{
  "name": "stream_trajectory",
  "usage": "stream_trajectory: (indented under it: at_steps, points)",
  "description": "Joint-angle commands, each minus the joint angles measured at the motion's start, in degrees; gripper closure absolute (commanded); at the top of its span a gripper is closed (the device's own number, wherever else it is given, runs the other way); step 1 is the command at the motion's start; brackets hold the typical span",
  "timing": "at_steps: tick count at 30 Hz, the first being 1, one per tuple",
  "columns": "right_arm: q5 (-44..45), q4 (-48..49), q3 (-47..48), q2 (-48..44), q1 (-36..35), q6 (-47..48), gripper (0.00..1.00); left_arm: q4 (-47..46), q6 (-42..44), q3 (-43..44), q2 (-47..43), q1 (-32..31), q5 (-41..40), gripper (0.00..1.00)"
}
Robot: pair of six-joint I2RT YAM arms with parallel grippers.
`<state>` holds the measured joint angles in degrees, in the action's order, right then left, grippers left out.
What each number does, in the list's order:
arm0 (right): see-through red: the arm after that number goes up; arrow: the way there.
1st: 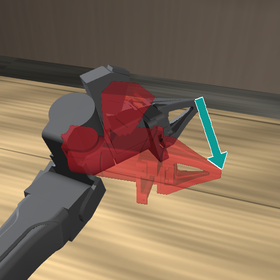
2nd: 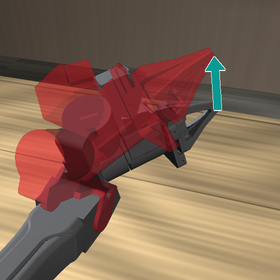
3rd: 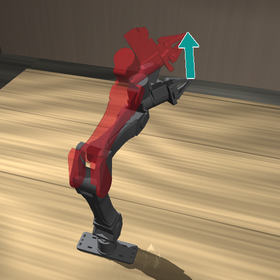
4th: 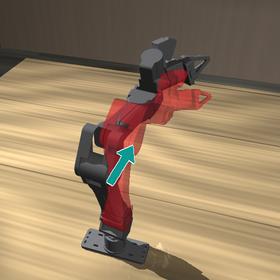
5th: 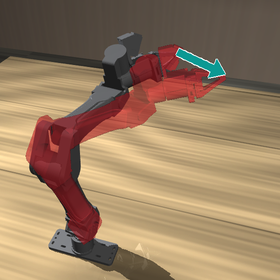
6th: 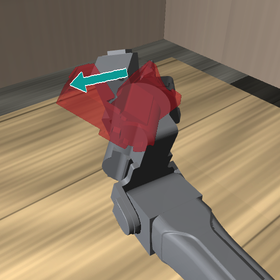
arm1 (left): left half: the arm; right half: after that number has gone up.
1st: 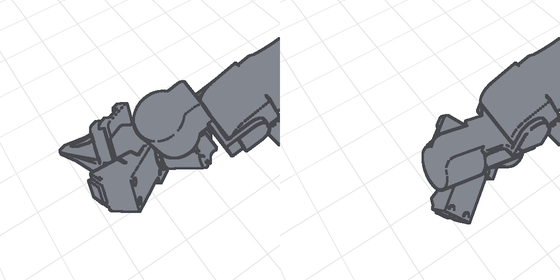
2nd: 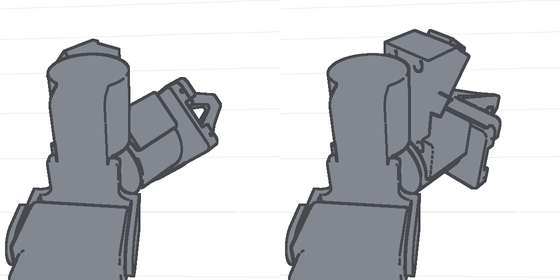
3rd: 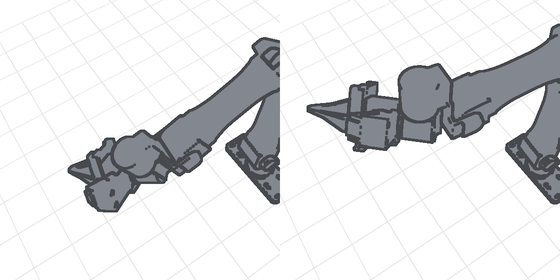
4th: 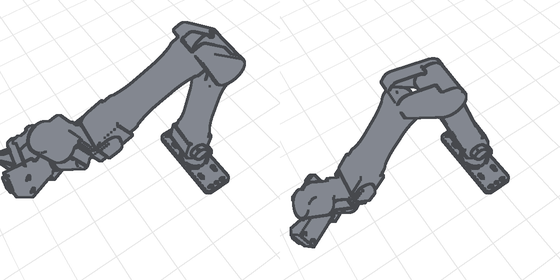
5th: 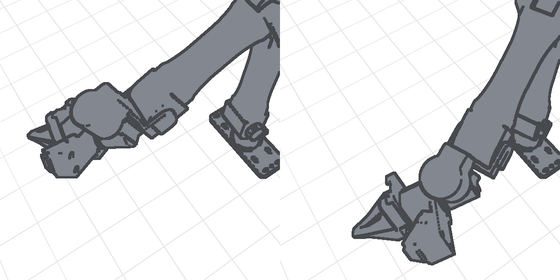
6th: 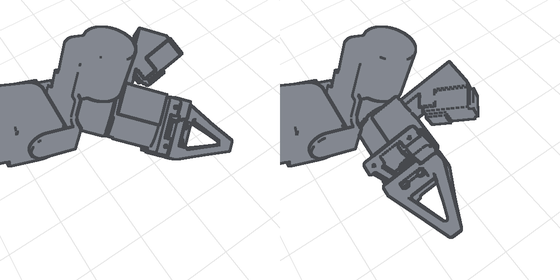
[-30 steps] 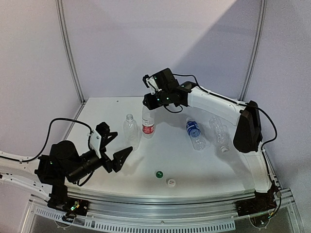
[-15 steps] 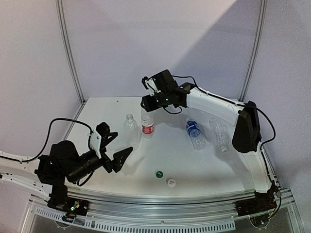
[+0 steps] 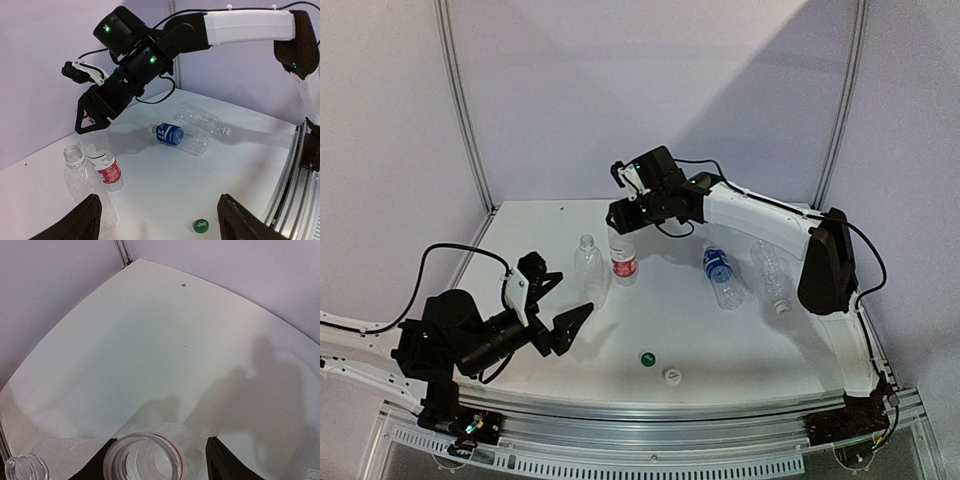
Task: Unscrew the bottle caps
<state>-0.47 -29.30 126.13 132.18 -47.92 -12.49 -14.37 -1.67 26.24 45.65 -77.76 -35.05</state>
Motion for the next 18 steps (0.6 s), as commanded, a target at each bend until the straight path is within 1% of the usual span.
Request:
stream_trajectory:
  at_steps: [1, 10, 18]
  points:
    - [-1.8, 0.3, -1.4, -1.2, 0.2, -0.8, 0.41, -1.3, 0.2, -0.8, -0.2, 0.3, 0.5, 0.18]
    - [-3.9, 0.6, -2.7, -2.6, 0.1, -1.5, 0.39, -1.2, 0.2, -0.6, 0.4, 0.3, 0.5, 0.18]
    - [-3.6, 1.6, -5.5, -6.0, 0.1, -1.7, 0.33, -1.2, 0.2, -0.6, 0.6, 0.3, 0.6, 0.18]
